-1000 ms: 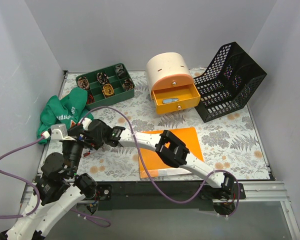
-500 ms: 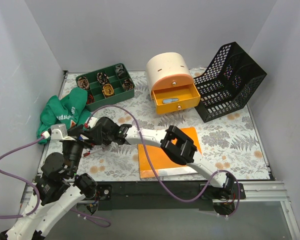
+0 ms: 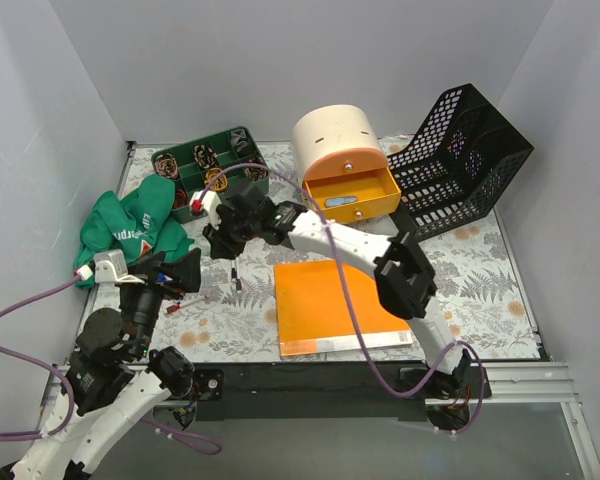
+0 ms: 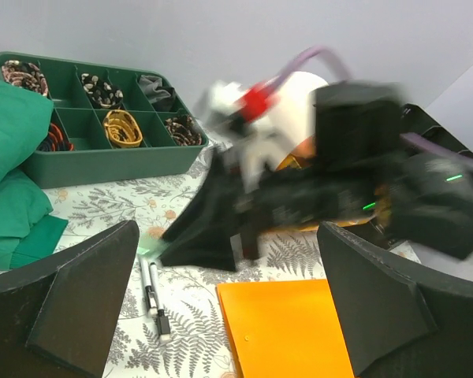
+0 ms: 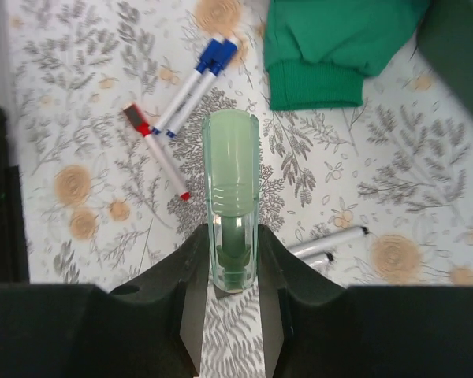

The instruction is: Organize the desk

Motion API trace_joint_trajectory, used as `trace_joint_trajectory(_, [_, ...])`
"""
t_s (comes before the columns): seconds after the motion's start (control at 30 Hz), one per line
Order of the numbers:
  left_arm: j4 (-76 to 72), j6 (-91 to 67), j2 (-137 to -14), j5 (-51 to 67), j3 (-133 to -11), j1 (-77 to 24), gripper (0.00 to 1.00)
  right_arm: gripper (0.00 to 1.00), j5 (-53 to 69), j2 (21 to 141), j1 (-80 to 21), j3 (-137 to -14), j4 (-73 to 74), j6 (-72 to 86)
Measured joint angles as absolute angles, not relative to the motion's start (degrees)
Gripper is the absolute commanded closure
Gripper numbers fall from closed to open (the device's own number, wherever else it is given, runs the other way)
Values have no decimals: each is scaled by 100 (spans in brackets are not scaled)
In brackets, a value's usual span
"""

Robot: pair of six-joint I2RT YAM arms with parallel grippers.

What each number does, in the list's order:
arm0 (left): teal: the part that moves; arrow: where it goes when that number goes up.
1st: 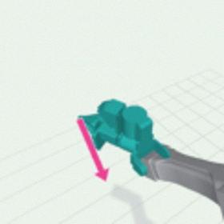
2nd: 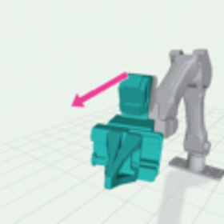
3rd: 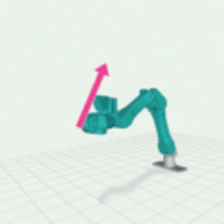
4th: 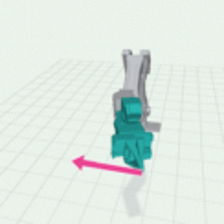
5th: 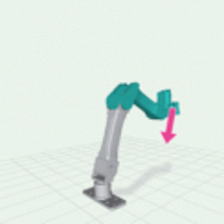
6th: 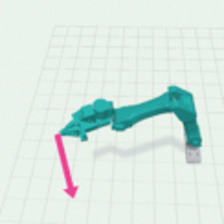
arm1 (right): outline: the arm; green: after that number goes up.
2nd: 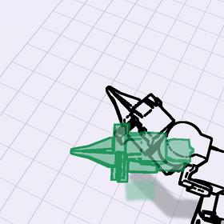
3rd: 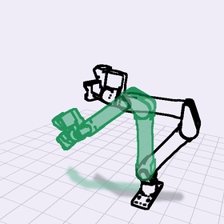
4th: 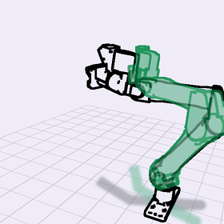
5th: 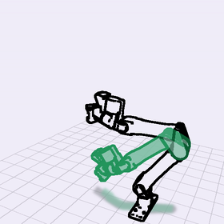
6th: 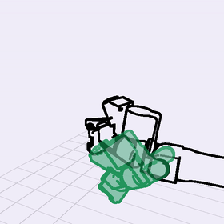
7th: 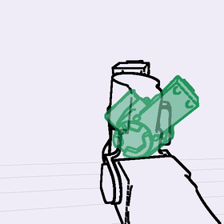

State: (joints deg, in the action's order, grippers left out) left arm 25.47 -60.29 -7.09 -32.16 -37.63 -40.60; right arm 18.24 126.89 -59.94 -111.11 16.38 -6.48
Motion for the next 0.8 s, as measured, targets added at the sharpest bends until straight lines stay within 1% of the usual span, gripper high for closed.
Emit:
trace_joint_trajectory(0.23, [2541, -6145, -711, -3098, -3763, -4062, 2, 94, 2609, 10700, -5343, -9878, 1988, -1715])
trace_joint_trajectory(0.37, [2495, -6217, -720, -3035, -3750, -4062, 2, 92, 2777, 9802, -4685, -9277, 2502, -2598])
trace_joint_trajectory(0.6, [2383, -6381, -897, -2871, -3601, -4062, 2, 89, 2554, 8868, -3446, -8663, 3074, -3789])
trace_joint_trajectory(0.8, [2370, -6506, -1175, -2700, -3579, -4060, 2, 86, 2309, 8735, -2469, -8602, 3175, -4429])
